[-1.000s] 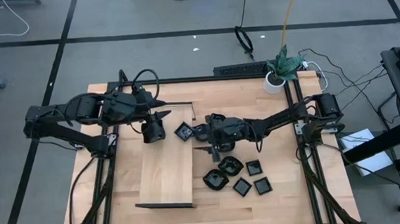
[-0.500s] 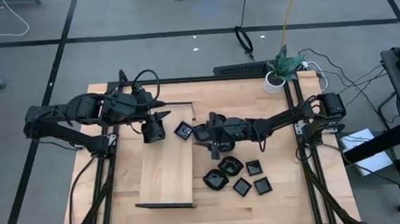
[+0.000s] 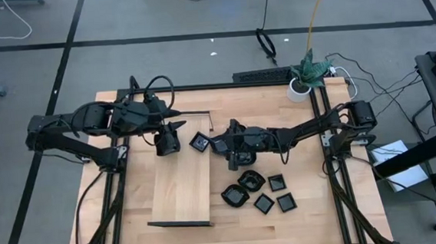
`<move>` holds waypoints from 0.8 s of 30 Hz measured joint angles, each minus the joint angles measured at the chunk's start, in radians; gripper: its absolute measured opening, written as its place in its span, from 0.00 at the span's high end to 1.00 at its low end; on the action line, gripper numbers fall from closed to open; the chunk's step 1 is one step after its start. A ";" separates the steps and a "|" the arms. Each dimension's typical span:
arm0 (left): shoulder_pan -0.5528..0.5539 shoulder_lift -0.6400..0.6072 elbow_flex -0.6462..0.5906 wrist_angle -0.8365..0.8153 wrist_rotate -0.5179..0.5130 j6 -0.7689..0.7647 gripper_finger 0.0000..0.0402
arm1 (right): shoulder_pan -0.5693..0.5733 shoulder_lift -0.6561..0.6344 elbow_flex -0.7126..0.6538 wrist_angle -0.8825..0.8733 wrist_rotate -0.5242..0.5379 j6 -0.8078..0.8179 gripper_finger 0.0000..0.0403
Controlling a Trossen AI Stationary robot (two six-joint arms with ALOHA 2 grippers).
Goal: Pick & Place Mini shaped plates
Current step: Stack the square plate on top of the square plate on the shelf
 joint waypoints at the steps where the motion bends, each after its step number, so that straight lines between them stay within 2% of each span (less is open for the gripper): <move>1: 0.000 0.000 0.000 0.000 0.000 0.000 0.62 | -0.001 0.004 0.000 0.013 -0.004 -0.001 0.47; 6: 0.000 0.000 0.000 0.000 0.000 0.001 0.62 | -0.002 0.012 0.000 0.057 -0.105 -0.004 0.47; 13: 0.000 0.000 0.000 0.000 0.000 0.000 0.62 | -0.003 0.014 0.000 0.054 -0.112 -0.013 0.47; 18: 0.000 0.000 0.000 -0.001 0.000 0.001 0.62 | -0.002 0.014 0.000 0.039 -0.256 -0.004 0.47; 24: 0.000 0.000 0.000 -0.017 0.006 -0.003 0.62 | 0.015 -0.047 0.000 -0.068 -0.258 -0.011 0.47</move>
